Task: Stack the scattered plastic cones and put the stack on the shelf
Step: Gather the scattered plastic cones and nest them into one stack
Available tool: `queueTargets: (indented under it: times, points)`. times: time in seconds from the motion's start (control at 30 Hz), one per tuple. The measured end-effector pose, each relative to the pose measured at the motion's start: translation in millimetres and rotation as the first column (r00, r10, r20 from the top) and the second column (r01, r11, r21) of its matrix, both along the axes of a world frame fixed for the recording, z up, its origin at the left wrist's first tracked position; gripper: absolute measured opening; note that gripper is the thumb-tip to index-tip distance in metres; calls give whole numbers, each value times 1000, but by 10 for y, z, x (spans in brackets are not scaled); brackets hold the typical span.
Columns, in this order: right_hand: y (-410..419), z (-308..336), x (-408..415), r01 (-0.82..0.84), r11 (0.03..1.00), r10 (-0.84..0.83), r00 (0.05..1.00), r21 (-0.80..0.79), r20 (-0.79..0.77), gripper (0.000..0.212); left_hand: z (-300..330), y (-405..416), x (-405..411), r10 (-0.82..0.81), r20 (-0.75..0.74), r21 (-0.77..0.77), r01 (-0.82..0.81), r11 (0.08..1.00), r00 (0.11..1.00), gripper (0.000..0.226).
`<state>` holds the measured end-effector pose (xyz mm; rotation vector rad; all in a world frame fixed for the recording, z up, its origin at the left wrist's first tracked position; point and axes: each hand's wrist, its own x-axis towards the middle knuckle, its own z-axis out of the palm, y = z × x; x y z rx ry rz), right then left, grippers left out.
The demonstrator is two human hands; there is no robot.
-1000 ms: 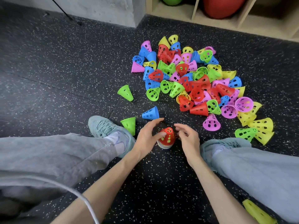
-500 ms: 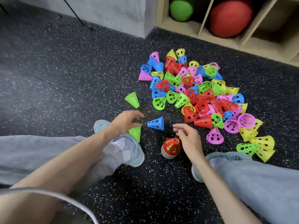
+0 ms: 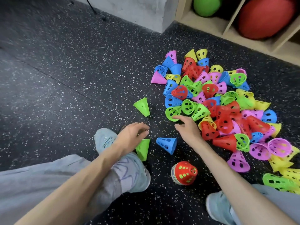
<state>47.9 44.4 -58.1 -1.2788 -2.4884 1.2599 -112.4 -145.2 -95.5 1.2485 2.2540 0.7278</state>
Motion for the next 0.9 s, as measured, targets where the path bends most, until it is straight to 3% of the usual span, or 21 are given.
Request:
queueTargets:
  times: [0.17, 0.53, 0.73, 0.9]
  points:
    - [205, -255, -250, 7, 1000, -10, 983, 19, 184, 52, -58, -11, -54, 114, 56, 72, -118, 990, 992, 27]
    - [58, -353, -127, 161, 981, -162, 987, 109, 3, 47, -136, 53, -73, 155, 87, 117, -165, 979, 984, 25]
    - [-76, -168, 31, 138, 989, -133, 986, 44, -105, 21, -47, 36, -5, 89, 94, 122, -100, 987, 992, 53]
    - [-203, 54, 115, -2, 994, 15, 992, 106, -125, 12, 63, 51, 83, -7, 92, 104, -2, 995, 996, 82]
